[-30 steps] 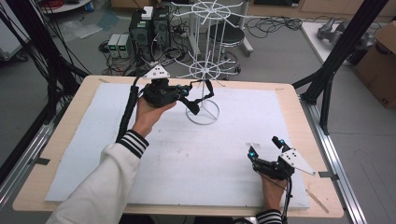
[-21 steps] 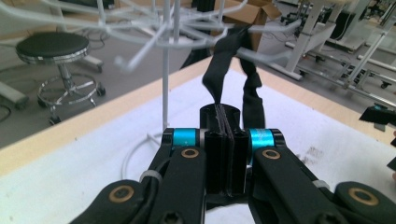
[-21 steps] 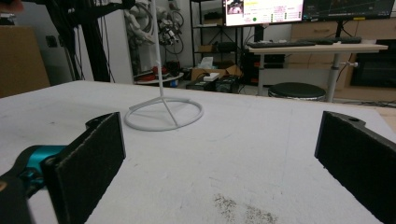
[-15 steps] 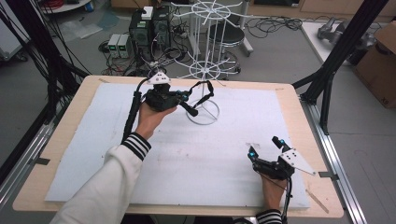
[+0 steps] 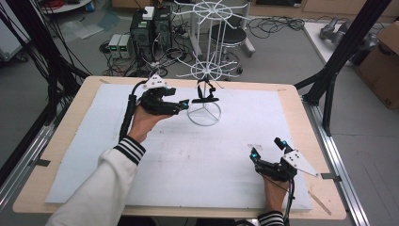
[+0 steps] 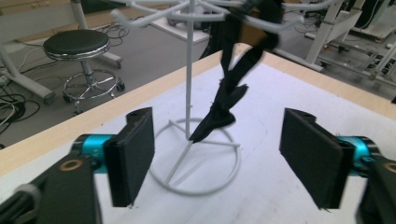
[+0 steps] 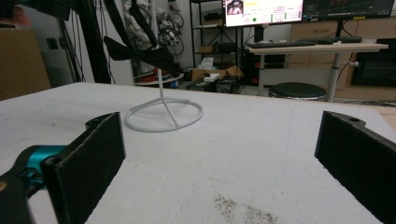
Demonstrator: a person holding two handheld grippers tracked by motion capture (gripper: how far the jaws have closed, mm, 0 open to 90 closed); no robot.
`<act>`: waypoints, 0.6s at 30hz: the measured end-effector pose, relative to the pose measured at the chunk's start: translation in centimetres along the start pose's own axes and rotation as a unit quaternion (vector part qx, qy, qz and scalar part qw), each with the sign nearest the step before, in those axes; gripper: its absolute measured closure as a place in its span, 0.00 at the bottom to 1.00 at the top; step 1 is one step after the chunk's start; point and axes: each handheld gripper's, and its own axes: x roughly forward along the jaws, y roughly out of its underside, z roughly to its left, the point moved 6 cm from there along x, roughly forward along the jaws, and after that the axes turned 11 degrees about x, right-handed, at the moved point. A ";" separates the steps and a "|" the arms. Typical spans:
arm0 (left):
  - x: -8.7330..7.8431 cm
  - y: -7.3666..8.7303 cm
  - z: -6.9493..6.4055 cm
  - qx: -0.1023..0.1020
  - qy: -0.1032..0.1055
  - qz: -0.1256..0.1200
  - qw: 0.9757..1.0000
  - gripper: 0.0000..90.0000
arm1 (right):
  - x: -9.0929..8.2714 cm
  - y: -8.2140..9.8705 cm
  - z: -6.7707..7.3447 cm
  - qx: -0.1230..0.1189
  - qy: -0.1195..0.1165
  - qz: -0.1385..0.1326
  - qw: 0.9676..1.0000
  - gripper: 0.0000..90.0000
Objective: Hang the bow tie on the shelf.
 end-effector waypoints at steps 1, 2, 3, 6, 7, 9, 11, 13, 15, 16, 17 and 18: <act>-0.4 0.2 0.0 0.001 0.001 -0.003 1.000 0.23 | 0.0 0.0 0.1 -0.006 0.001 0.001 1.000 0.01; -1.3 0.7 0.1 0.006 0.001 -0.008 1.000 0.23 | 0.0 0.0 0.1 -0.006 0.001 0.001 1.000 0.01; -2.3 1.2 0.1 0.012 0.004 -0.012 1.000 0.22 | 0.0 0.0 0.1 -0.007 0.002 0.002 1.000 0.01; -4.9 2.6 0.3 0.024 -0.004 -0.021 0.999 0.19 | 0.1 0.1 0.1 -0.005 0.004 0.003 1.000 0.01; -5.9 3.3 0.4 0.027 -0.007 -0.027 0.999 0.18 | 0.1 0.0 0.0 -0.007 0.004 0.003 1.000 0.01; -7.6 4.6 0.7 0.030 -0.017 -0.034 0.999 0.17 | 0.1 0.0 0.0 -0.005 0.007 0.004 1.000 0.01; -9.8 6.5 1.2 0.033 -0.025 -0.038 0.998 0.16 | 0.1 0.0 0.0 -0.005 0.008 0.004 1.000 0.01; -11.9 8.7 1.5 0.038 -0.034 -0.044 0.998 0.15 | 0.2 0.0 0.0 -0.004 0.009 0.005 1.000 0.01; -13.4 10.5 1.8 0.040 -0.046 -0.048 0.997 0.15 | 0.2 0.0 0.0 -0.004 0.010 0.005 1.000 0.01; -14.5 11.8 2.0 0.039 -0.055 -0.053 0.996 0.15 | 0.2 0.1 0.0 -0.005 0.010 0.006 1.000 0.01; -15.1 12.5 2.1 0.035 -0.063 -0.056 0.996 0.15 | 0.2 0.0 0.0 -0.004 0.010 0.005 1.000 0.01; -15.9 13.4 2.2 0.031 -0.073 -0.062 0.995 0.15 | 0.2 0.0 0.0 -0.004 0.010 0.005 1.000 0.01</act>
